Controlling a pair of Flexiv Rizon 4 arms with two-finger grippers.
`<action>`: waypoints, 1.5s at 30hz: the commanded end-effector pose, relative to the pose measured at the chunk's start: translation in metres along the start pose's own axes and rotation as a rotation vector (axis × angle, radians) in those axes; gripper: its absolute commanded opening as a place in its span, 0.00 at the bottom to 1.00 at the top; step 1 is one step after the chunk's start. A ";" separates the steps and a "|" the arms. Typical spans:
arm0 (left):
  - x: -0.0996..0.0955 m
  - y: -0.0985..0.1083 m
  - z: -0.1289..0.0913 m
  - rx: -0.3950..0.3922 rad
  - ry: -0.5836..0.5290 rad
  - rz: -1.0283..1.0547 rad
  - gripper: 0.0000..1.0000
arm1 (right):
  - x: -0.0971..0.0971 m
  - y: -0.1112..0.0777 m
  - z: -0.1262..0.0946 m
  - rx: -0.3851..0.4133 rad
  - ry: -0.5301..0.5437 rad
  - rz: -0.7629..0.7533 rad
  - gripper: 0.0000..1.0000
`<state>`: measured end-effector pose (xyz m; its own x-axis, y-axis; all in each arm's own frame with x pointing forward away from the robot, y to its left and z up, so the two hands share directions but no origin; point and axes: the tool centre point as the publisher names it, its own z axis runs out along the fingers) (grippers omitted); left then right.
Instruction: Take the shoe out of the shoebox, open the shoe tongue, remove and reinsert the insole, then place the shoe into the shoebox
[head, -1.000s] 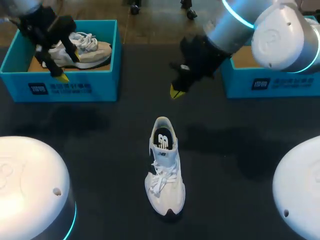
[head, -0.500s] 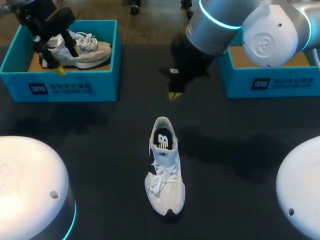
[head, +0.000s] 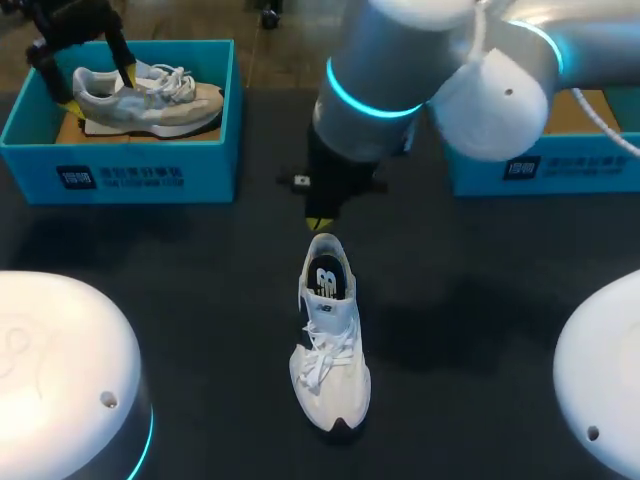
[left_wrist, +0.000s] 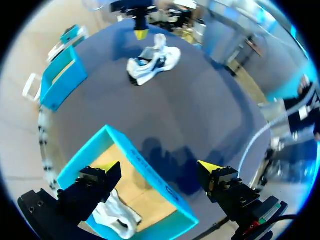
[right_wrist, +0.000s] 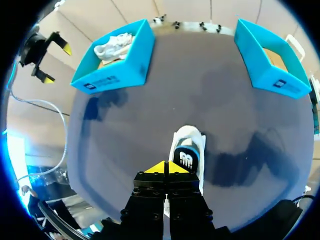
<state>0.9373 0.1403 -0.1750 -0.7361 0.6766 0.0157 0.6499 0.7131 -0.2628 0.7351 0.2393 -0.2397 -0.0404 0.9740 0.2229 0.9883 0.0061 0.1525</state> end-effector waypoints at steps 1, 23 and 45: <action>-0.005 0.007 -0.005 0.011 0.103 0.120 1.00 | 0.006 -0.001 0.011 -0.006 -0.016 0.002 0.00; -0.005 0.007 -0.005 0.011 0.103 0.120 1.00 | -0.007 -0.023 0.057 -0.019 -0.122 -0.015 0.00; -0.005 0.007 -0.005 0.011 0.103 0.120 1.00 | -0.039 -0.024 0.073 0.001 -0.252 0.017 0.00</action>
<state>0.9466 0.1429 -0.1728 -0.6301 0.7725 0.0795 0.7292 0.6237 -0.2816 0.7235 0.2185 -0.3185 0.0157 0.9996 -0.0224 0.9889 -0.0122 0.1483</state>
